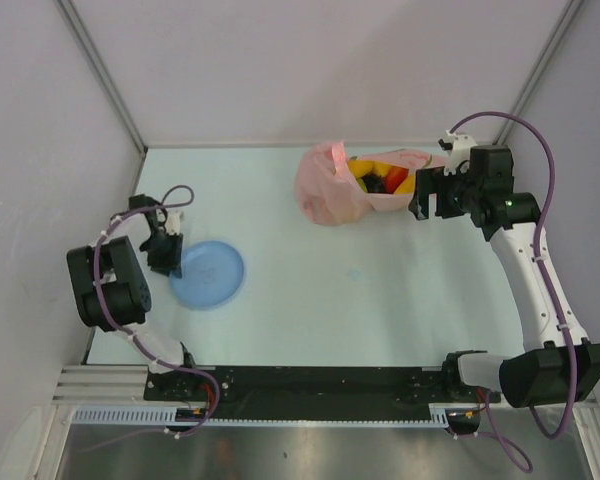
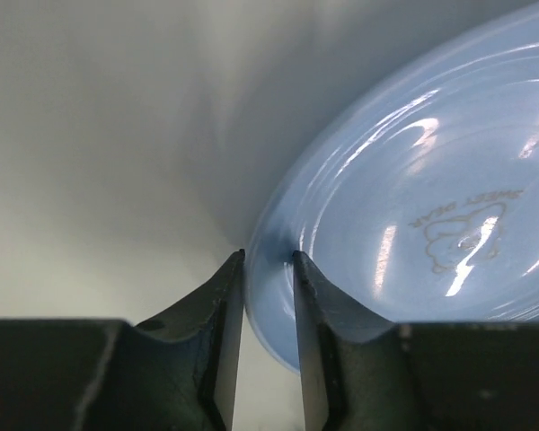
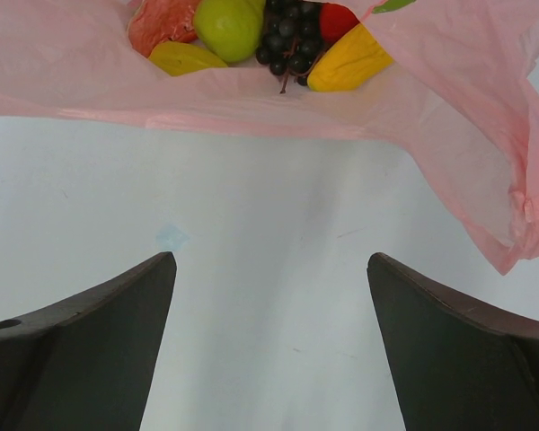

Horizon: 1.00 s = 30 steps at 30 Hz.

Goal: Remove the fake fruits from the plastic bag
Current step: Move the plate to the center of the board.

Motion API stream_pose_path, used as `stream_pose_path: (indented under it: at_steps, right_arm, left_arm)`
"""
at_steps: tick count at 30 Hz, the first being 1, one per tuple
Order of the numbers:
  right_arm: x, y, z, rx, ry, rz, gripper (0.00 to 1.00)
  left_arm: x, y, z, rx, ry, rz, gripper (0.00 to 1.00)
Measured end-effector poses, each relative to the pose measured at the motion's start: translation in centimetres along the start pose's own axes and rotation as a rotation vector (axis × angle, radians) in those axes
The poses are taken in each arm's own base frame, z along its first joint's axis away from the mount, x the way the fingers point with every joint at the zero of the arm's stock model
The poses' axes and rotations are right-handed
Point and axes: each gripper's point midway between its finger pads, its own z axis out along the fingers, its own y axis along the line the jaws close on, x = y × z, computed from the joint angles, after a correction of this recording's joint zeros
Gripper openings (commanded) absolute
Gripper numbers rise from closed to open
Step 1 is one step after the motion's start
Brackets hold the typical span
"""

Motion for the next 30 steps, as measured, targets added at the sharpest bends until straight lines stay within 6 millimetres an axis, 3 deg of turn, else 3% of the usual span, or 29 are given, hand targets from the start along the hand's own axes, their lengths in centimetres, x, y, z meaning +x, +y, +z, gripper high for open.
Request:
stream_pose_path:
  at_steps: [3,10,15,20,23,26,30]
  right_arm:
    - [0.0,0.0,0.0,0.0,0.001,-0.003,0.93]
    - [0.3,-0.2,-0.1,0.009,0.004,-0.018,0.93]
    - [0.3,-0.6,-0.9,0.031,-0.009,-0.027,0.93]
    - [-0.1,-1.3,-1.8,0.065,-0.036,-0.022,0.93]
    - [-0.2,-1.7,-1.9,0.082,-0.038,-0.02,0.93]
    - [-0.2,-2.0,-2.0,0.093,-0.037,-0.02,0.93]
    - [-0.2,-2.2,-2.0,0.101,-0.039,-0.03,0.92]
  left_arm:
    - [-0.6,-3.2,0.4,0.035,0.007,0.11,0.29]
    - [-1.2,-13.0,1.4,0.137,0.055,0.406,0.28]
    - [-1.5,-22.3,2.0,0.26,0.104,0.592,0.26]
    - [-0.9,-30.6,2.1,0.401,0.141,0.656,0.26]
    - [1.0,-35.9,1.9,0.503,0.163,0.705,0.35]
    - [4.4,-40.6,1.0,0.61,0.21,0.759,0.48]
    - [7.6,-42.8,-0.1,0.674,0.25,0.802,0.62]
